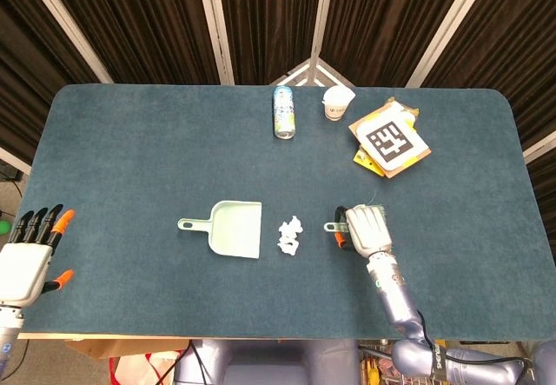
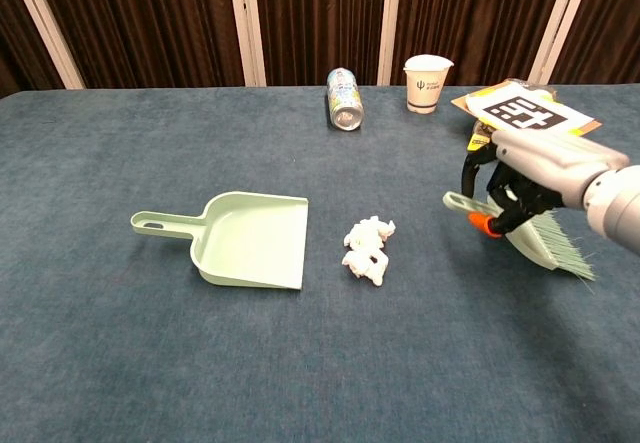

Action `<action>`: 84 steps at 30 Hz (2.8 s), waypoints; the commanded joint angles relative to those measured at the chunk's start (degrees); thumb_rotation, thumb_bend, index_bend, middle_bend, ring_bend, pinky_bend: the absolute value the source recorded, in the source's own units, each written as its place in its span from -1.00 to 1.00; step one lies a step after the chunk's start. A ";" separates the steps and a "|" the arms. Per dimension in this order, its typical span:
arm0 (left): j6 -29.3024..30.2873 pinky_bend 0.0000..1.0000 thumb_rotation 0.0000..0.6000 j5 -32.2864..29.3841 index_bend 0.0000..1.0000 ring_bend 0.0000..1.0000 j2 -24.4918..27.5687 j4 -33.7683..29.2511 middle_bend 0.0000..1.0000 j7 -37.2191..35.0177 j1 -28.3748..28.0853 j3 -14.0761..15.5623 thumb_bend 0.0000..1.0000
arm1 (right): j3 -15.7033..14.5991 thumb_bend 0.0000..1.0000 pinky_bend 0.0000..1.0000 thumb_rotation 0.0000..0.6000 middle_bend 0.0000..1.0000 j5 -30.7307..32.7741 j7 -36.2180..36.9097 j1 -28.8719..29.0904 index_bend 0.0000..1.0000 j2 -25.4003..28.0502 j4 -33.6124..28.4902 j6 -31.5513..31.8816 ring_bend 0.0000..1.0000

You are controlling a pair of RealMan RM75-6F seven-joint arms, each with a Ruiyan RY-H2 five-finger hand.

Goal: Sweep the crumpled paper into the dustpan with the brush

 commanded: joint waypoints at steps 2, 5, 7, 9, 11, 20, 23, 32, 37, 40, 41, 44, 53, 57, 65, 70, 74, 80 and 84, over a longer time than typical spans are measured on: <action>-3.93 -0.43 1.00 -2.33 -0.82 -0.59 0.06 -6.11 -0.65 5.78 -3.67 -2.46 -0.97 | 0.11 -0.06 0.52 1.00 0.70 0.75 -0.32 0.33 0.63 1.50 -1.70 0.49 0.68; -6.66 -0.05 1.00 -5.52 -0.59 -0.15 -1.13 -8.86 -0.18 11.53 -6.84 -5.00 -0.87 | -0.21 -0.06 0.52 1.00 0.70 0.49 -0.19 0.45 0.63 1.81 -1.85 0.86 0.68; -8.75 0.26 1.00 -7.81 -0.46 0.13 -2.63 -9.84 0.12 15.59 -9.52 -6.85 -0.73 | -0.43 -0.06 0.52 1.00 0.70 0.27 -0.08 0.55 0.63 2.04 -1.96 1.02 0.68; -10.57 0.49 1.00 -10.63 -0.36 0.37 -4.51 -10.54 0.36 19.06 -12.11 -8.64 -0.58 | -0.48 -0.06 0.52 1.00 0.70 0.46 0.19 0.63 0.63 2.27 -2.20 1.01 0.68; -12.10 0.63 1.00 -14.31 -0.31 0.53 -6.88 -10.82 0.52 22.92 -14.77 -10.28 -0.47 | -0.54 -0.06 0.52 1.00 0.70 0.45 0.22 0.84 0.63 2.55 -2.36 1.07 0.68; -14.57 0.98 1.00 -35.63 -0.22 0.88 -15.95 -11.50 0.91 39.32 -24.08 -12.91 -0.32 | -0.72 -0.06 0.52 1.00 0.70 0.44 1.06 1.28 0.63 4.17 -1.78 1.02 0.68; -12.83 1.00 1.00 -42.58 -0.22 0.90 -19.08 -11.20 0.94 44.29 -27.06 -13.10 -0.29 | -0.83 -0.06 0.52 1.00 0.70 0.37 1.61 1.29 0.63 4.91 -1.63 0.95 0.68; -7.72 1.00 1.00 -53.80 -0.23 0.92 -28.72 -6.37 0.95 51.53 -34.87 -12.39 -0.22 | -1.29 -0.05 0.52 1.00 0.70 0.26 2.41 1.55 0.63 6.18 -1.84 1.09 0.68; -7.02 1.00 1.00 -53.87 -0.23 0.92 -30.71 -4.39 0.95 50.87 -36.67 -12.00 -0.17 | -1.43 -0.06 0.52 1.00 0.70 0.51 2.78 1.57 0.63 6.59 -1.82 1.25 0.68; -6.43 1.00 1.00 -54.19 -0.23 0.92 -31.51 -3.59 0.95 50.98 -37.62 -11.52 -0.17 | -1.62 -0.05 0.52 1.00 0.70 0.52 2.84 1.64 0.63 6.83 -1.67 1.26 0.68; -6.20 1.00 1.00 -54.37 -0.23 0.92 -31.74 -3.28 0.95 51.17 -37.94 -11.21 -0.17 | -1.66 -0.05 0.52 1.00 0.70 0.54 2.97 1.65 0.63 6.86 -1.61 1.29 0.68; -5.74 1.00 1.00 -54.65 -0.22 0.92 -32.14 -2.59 0.95 51.26 -38.46 -10.57 -0.16 | -1.80 -0.05 0.52 1.00 0.70 0.47 3.22 1.71 0.63 6.92 -1.35 1.29 0.68; -5.38 1.00 1.00 -54.07 -0.21 0.92 -33.07 0.38 0.95 49.94 -39.48 -9.34 -0.16 | -2.05 -0.04 0.52 1.00 0.70 0.73 3.95 1.86 0.63 7.12 -0.45 1.04 0.68; -5.61 1.00 1.00 -54.21 -0.19 0.92 -33.64 1.39 0.95 49.49 -39.91 -9.08 -0.16 | -2.21 -0.04 0.52 1.00 0.70 0.67 4.10 1.95 0.63 7.03 0.04 1.04 0.68; -5.69 1.00 1.00 -54.45 -0.13 0.92 -35.50 3.34 0.95 49.10 -40.59 -8.20 -0.10 | -2.50 -0.04 0.52 1.00 0.70 0.52 4.25 2.08 0.63 6.95 0.50 1.08 0.68; -5.26 1.00 1.00 -53.72 0.11 0.93 -36.18 3.68 0.98 48.45 -40.73 -7.97 0.06 | -2.72 -0.04 0.52 1.00 0.70 0.50 3.97 2.14 0.63 6.92 0.23 1.17 0.68; -4.80 1.00 1.00 -53.09 0.19 0.94 -36.37 2.85 0.99 48.09 -40.94 -8.13 0.11 | -2.97 -0.03 0.52 1.00 0.70 0.14 3.79 2.17 0.63 6.88 -0.63 1.41 0.68; -3.75 1.00 1.00 -53.63 0.21 0.95 -36.43 0.58 1.00 48.83 -41.56 -8.81 0.13 | -3.42 -0.02 0.52 1.00 0.70 -0.64 2.43 2.16 0.64 6.96 -3.59 2.51 0.68; -2.25 1.00 1.00 -55.37 0.21 0.95 -36.73 -1.67 1.00 50.17 -42.07 -9.63 0.14 | -3.86 -0.02 0.52 1.00 0.70 -0.71 0.93 2.21 0.64 6.60 -5.73 3.21 0.68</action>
